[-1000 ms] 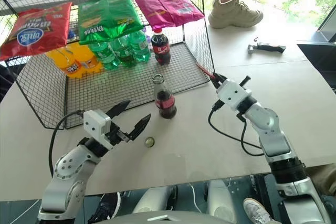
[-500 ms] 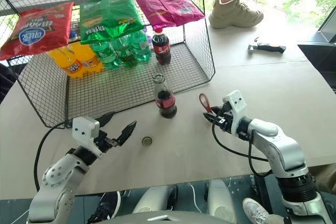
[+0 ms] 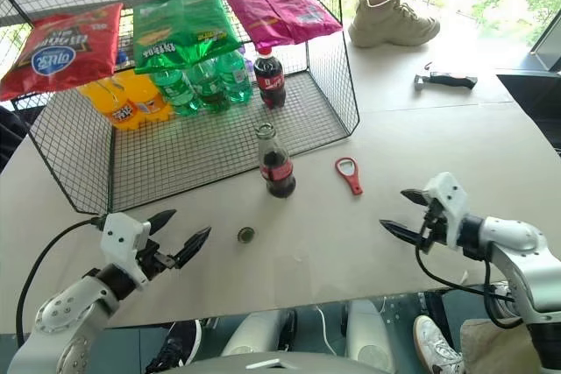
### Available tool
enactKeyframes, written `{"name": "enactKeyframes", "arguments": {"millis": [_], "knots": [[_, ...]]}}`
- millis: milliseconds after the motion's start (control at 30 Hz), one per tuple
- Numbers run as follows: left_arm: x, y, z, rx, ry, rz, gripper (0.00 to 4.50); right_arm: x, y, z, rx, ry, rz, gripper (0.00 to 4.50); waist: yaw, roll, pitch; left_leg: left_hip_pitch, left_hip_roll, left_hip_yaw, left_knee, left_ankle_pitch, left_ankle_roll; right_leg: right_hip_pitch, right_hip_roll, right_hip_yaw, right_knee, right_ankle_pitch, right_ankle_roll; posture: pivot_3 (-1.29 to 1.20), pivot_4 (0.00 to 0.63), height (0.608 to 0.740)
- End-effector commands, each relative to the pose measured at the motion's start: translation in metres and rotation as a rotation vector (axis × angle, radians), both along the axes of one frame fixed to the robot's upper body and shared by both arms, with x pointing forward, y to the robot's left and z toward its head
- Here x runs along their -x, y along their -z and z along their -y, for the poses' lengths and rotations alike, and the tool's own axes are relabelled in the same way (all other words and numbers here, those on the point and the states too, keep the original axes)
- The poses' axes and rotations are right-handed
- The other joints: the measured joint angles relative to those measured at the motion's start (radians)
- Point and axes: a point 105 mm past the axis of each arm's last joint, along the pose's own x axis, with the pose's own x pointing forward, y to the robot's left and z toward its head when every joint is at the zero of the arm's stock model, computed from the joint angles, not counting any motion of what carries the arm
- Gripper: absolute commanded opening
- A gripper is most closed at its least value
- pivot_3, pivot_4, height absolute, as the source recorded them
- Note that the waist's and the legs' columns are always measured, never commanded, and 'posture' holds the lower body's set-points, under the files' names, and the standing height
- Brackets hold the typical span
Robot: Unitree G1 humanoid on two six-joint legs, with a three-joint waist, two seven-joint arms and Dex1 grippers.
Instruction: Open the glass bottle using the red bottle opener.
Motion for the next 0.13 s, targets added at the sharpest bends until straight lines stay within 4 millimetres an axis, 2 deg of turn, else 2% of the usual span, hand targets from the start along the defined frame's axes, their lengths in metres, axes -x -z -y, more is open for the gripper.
{"name": "enactKeyframes", "arguments": {"millis": [33,133], "knots": [[0.0031,-0.011,-0.0041,-0.033,0.01,0.042,4.5,-0.0038,-0.0061,0.0173,0.036,0.01,0.098,4.48,0.0,0.0,0.0,0.001,0.0,0.0,0.0,0.0,0.0,0.001,0.0,0.0,0.0,0.0,0.0,0.0,0.15,0.74],[0.0053,-0.0092,-0.0054,-0.044,0.014,0.037,4.5,-0.0059,-0.0049,0.0207,0.028,0.018,0.118,4.48,0.0,0.0,0.0,0.003,0.001,0.0,0.0,0.0,0.0,0.002,0.0,0.0,0.0,-0.001,-0.002,0.0,0.15,0.74]]}}
